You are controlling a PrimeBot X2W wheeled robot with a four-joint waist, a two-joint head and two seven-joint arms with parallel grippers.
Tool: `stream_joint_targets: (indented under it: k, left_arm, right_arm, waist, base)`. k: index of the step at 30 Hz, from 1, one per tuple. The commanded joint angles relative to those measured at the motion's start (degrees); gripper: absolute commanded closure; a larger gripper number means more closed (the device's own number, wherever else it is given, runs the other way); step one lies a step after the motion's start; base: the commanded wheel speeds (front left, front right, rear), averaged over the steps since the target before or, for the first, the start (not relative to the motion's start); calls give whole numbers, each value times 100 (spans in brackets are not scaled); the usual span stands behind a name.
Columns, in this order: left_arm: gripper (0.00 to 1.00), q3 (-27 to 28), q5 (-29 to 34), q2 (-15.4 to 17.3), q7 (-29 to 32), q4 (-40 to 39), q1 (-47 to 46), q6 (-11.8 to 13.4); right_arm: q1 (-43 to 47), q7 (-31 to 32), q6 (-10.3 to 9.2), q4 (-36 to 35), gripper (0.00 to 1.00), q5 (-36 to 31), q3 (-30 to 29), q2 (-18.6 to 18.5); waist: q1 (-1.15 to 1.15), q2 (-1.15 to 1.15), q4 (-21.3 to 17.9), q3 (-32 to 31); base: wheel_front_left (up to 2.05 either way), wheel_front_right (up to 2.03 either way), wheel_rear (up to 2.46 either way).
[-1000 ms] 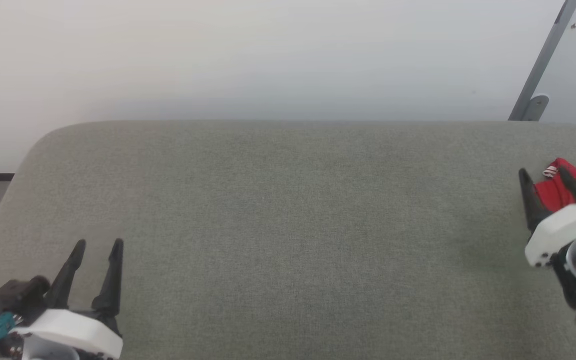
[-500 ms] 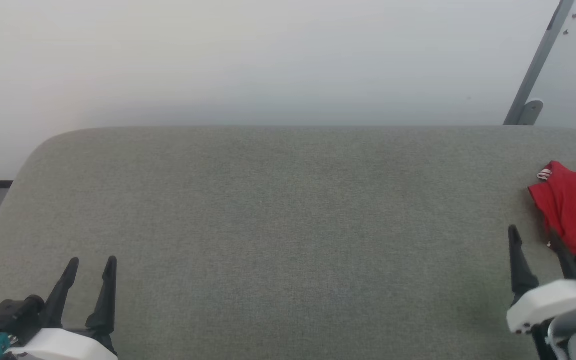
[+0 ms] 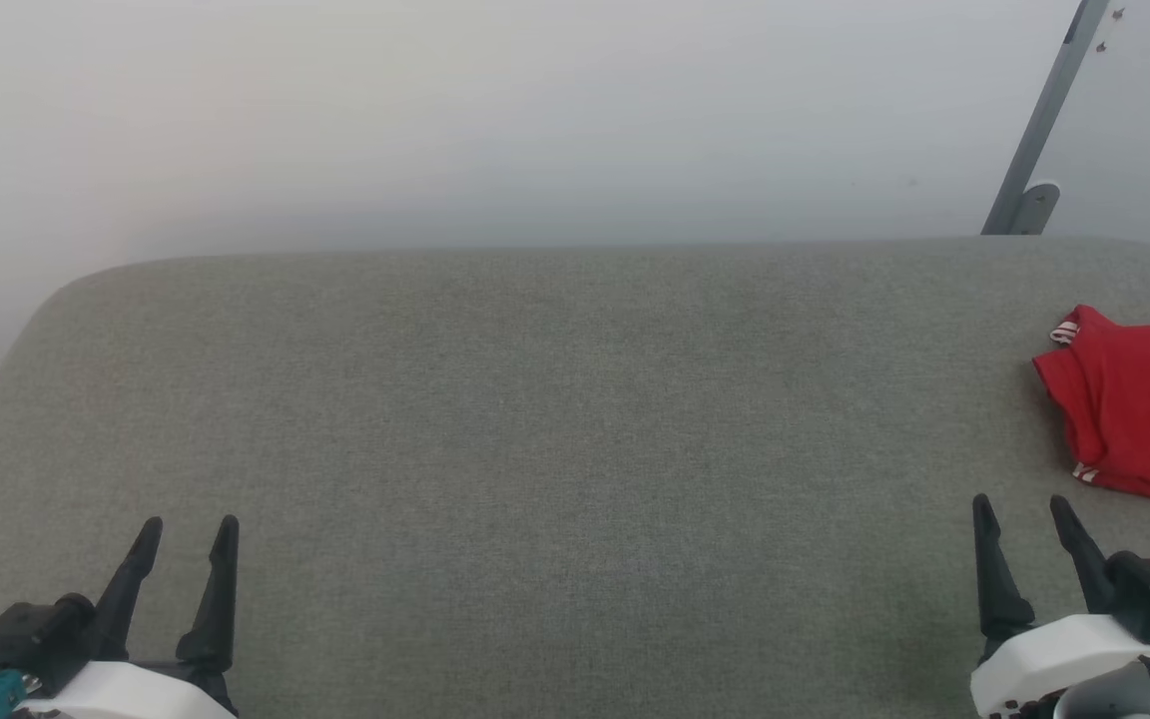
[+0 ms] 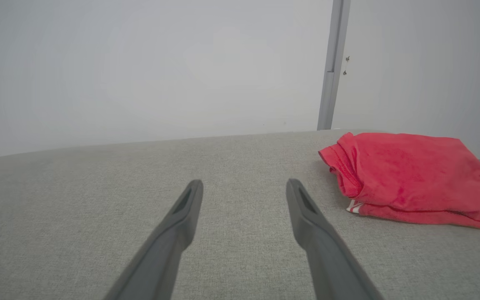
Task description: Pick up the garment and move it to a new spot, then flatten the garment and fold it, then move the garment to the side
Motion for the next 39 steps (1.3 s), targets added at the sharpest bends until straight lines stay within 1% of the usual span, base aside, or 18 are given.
stream_joint_targets:
  k: [1, 15, 29, 30, 34, 39]
  left_arm:
    - [0, 18, 43, 1, -22, -27, 57, -6]
    - [0, 121, 120, -112, -22, -121, 120, -6]
    - [0, 192, 224, -176, -22, -142, 149, -6]
    - [100, 178, 175, -175, 0, -129, 57, 0]
    - [100, 146, 113, -324, 36, 11, 84, 0]
    - [100, 192, -353, -421, 190, 21, 14, -1]
  right_arm:
    - [66, 27, 2, -102, 0, -37, 22, 22]
    - [202, 185, 2, -444, 0, -108, 64, 104]
    - [193, 250, 2, -487, 0, -90, 108, 87]
    - [149, 245, 0, -468, 100, -115, 93, 77]
    - [194, 286, 0, -288, 100, -26, 59, 110]
    - [109, 447, 0, -254, 100, 548, 23, 121]
  waist:
    - [0, 0, -12, 8]
    - [0, 0, -10, 15]
    - [0, 0, 54, -2]
    - [0, 0, 55, -2]
    - [0, 0, 56, 1]
    - [0, 0, 51, 11]
  base:
    - [0, 0, 0]
    - [0, 0, 0]
    - [0, 0, 0]
    - [0, 0, 0]
    - [0, 0, 0]
    - [0, 0, 0]
